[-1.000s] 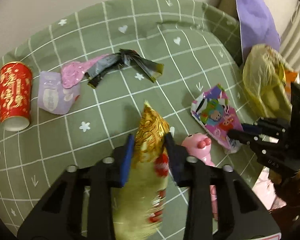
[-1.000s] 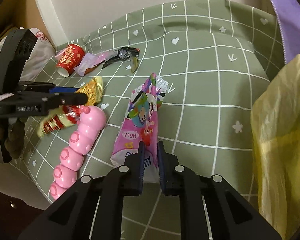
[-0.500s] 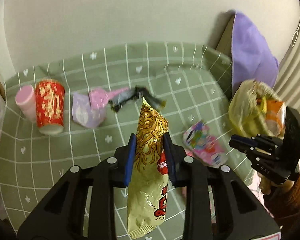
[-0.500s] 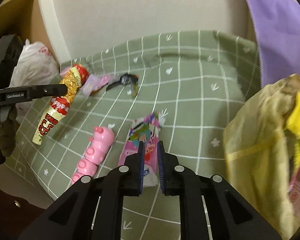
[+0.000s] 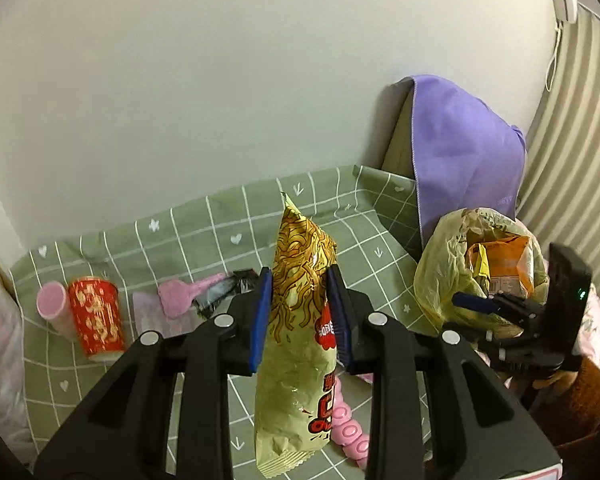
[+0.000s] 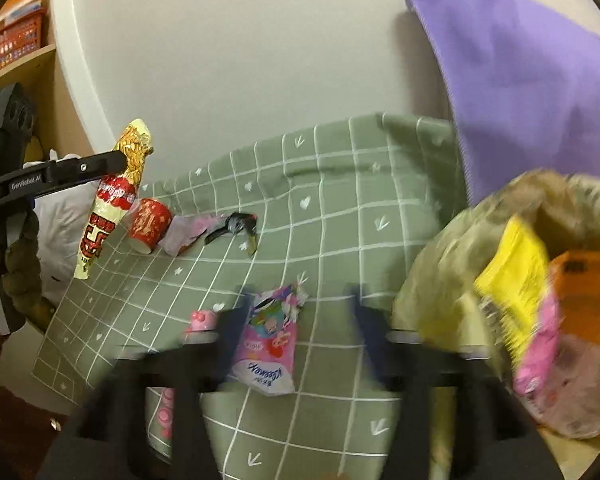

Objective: Collect trash
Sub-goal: 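Lift the gold snack stick and pink packet and carry them over the bin, then open both tools to drop the snack stick and pink packet into the bin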

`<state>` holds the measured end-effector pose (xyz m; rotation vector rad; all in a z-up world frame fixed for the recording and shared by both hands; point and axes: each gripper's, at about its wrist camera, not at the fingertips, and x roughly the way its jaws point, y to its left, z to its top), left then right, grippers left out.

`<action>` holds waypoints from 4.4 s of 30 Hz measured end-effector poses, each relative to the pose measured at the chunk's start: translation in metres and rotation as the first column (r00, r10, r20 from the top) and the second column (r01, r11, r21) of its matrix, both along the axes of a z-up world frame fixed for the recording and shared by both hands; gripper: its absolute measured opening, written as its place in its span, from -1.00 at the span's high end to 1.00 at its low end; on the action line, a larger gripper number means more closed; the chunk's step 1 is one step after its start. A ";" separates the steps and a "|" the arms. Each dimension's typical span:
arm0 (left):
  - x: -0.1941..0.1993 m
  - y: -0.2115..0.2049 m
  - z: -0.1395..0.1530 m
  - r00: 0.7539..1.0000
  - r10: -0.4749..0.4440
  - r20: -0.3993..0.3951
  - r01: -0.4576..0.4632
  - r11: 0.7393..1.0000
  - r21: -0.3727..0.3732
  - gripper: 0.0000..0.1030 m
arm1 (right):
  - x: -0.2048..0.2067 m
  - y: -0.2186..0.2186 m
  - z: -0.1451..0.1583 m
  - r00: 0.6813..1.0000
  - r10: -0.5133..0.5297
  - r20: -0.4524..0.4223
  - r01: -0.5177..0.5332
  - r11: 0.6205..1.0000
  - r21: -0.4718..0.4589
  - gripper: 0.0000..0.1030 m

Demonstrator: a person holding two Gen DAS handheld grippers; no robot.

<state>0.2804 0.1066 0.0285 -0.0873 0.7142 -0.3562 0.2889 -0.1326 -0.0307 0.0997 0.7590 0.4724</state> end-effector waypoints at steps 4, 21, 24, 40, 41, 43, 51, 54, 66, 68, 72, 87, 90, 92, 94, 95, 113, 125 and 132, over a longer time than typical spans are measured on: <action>-0.001 0.015 -0.013 0.999 0.031 -0.034 -0.031 0.999 -0.017 0.48 | 0.002 0.022 -0.017 0.992 0.095 -0.079 -0.102 0.991 -0.087 -0.12; 0.005 0.023 -0.063 0.986 0.053 -0.157 -0.057 0.998 -0.020 0.48 | -0.016 0.015 -0.064 0.995 -0.001 -0.101 -0.011 0.993 -0.120 -0.12; 0.004 0.024 -0.064 0.985 0.067 -0.156 -0.070 0.997 -0.016 0.48 | -0.011 0.018 -0.063 0.995 0.037 -0.097 -0.044 0.997 -0.069 -0.12; -0.003 0.017 -0.053 0.992 0.047 -0.116 -0.048 0.999 -0.005 0.48 | 0.001 0.066 -0.083 0.983 0.106 -0.147 -0.132 0.974 -0.182 0.80; -0.003 0.016 -0.053 0.992 0.043 -0.115 -0.045 0.999 -0.009 0.48 | 0.000 0.063 -0.082 0.984 0.105 -0.144 -0.131 0.975 -0.179 0.80; -0.002 0.014 -0.052 0.993 0.036 -0.110 -0.039 0.999 -0.023 0.48 | -0.003 0.059 -0.077 0.986 0.098 -0.135 -0.121 0.977 -0.173 0.81; 0.000 0.001 -0.007 1.000 0.011 0.016 -0.010 0.998 -0.066 0.48 | -0.011 0.024 -0.014 0.999 0.037 0.007 -0.036 0.990 -0.135 0.82; 0.006 -0.025 0.019 0.995 -0.041 0.090 0.046 0.998 -0.046 0.48 | -0.015 0.005 0.024 0.995 -0.013 0.097 0.025 0.991 -0.130 0.82; 0.025 -0.176 0.085 0.871 -0.393 0.294 0.442 0.888 -0.123 0.48 | -0.051 -0.106 0.106 0.900 -0.345 0.268 0.406 0.886 -0.225 0.82; 0.032 -0.198 0.086 0.850 -0.426 0.309 0.492 0.852 -0.177 0.48 | -0.058 -0.128 0.107 0.872 -0.415 0.259 0.471 0.854 -0.219 0.82; 0.047 -0.240 0.072 0.828 -0.464 0.316 0.548 0.790 -0.276 0.48 | -0.069 -0.156 0.103 0.825 -0.512 0.241 0.559 0.802 -0.212 0.82; 0.071 -0.314 -0.056 0.819 -0.572 0.039 0.572 0.820 0.015 0.57 | -0.052 -0.165 0.053 0.867 -0.493 0.068 0.492 0.827 -0.272 0.82; 0.077 -0.306 -0.063 0.825 -0.565 0.001 0.565 0.825 0.024 0.59 | -0.029 -0.159 0.033 0.888 -0.460 0.009 0.443 0.850 -0.287 0.82; 0.078 -0.301 -0.063 0.823 -0.567 -0.003 0.567 0.823 0.010 0.59 | -0.013 -0.155 0.021 0.894 -0.449 -0.014 0.419 0.845 -0.332 0.82; 0.077 -0.297 -0.060 0.823 -0.568 -0.011 0.567 0.823 -0.034 0.59 | -0.007 -0.146 0.015 0.899 -0.436 -0.023 0.399 0.841 -0.366 0.82; 0.079 -0.296 -0.058 0.823 -0.567 -0.013 0.566 0.822 -0.058 0.59 | -0.005 -0.146 0.014 0.901 -0.434 -0.025 0.395 0.842 -0.368 0.82; 0.098 -0.306 -0.023 0.810 -0.586 -0.007 0.559 0.777 -0.290 -0.04 | -0.045 -0.159 0.029 0.857 -0.511 0.069 0.510 0.822 -0.252 0.34; 0.063 -0.190 -0.011 0.960 -0.244 0.140 0.258 0.962 -0.094 -0.15 | -0.046 -0.129 0.066 0.874 -0.443 0.199 0.474 0.868 -0.147 0.22; 0.052 -0.079 -0.040 0.991 0.033 0.128 -0.035 0.999 0.014 -0.15 | -0.021 -0.077 0.070 0.943 -0.255 0.215 0.285 0.950 -0.127 0.22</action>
